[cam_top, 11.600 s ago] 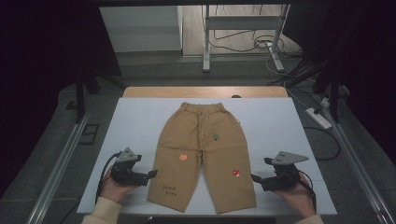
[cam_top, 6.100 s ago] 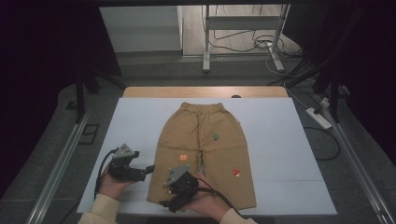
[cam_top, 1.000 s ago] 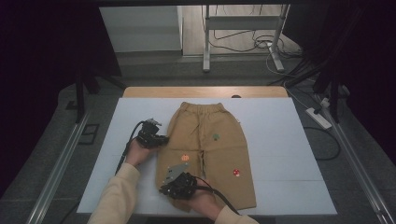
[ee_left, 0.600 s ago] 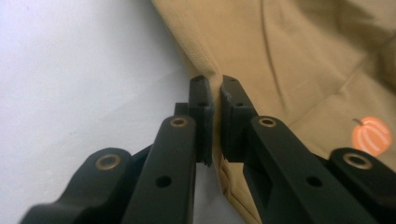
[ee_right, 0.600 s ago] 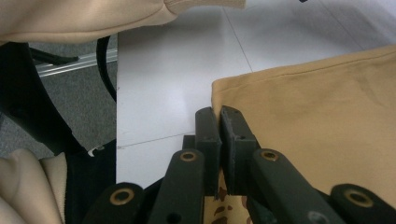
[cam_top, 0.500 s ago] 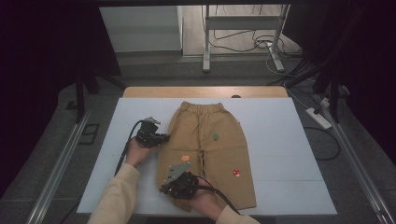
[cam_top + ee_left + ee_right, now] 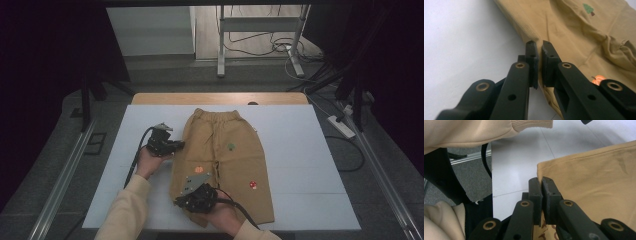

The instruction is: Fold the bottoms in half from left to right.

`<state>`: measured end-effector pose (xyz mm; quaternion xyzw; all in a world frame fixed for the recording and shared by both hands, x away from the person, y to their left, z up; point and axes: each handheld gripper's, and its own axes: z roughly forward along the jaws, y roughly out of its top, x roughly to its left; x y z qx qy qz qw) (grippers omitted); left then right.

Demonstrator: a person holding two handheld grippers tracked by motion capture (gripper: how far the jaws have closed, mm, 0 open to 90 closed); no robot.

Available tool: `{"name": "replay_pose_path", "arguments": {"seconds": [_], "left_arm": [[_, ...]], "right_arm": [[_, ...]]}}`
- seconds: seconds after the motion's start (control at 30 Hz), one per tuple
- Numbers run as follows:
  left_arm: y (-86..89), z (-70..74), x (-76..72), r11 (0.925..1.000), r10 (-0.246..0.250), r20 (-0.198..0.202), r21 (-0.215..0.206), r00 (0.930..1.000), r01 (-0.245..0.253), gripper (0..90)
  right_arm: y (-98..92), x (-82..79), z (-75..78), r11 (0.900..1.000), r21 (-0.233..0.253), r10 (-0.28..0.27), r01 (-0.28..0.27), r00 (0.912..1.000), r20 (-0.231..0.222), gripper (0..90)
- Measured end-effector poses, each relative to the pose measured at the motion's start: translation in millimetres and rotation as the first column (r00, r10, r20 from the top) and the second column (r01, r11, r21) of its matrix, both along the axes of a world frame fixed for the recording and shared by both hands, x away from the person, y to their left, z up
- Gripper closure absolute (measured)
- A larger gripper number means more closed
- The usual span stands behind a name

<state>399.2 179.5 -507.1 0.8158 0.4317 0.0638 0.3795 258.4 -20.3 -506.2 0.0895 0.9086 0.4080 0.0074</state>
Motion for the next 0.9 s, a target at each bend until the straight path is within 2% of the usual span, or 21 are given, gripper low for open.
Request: {"name": "replay_pose_path", "arguments": {"seconds": [0.17, 0.9], "left_arm": [[-7.2, 6.7, -0.9, 0.9999, -0.014, 0.022, -0.009, 0.9997, 0.014, 84.6], [-29.1, 19.0, 0.8, 0.9986, -0.051, 0.032, -0.010, 0.9982, 0.051, 84.8]], "right_arm": [[-7.2, -1.1, 4.2, 1.000, 0.015, -0.014, 0.014, 0.9999, 0.002, 86.1], [-35.1, 0.6, 10.2, 0.998, 0.027, -0.058, 0.058, 0.9983, -0.001, 86.2]]}}
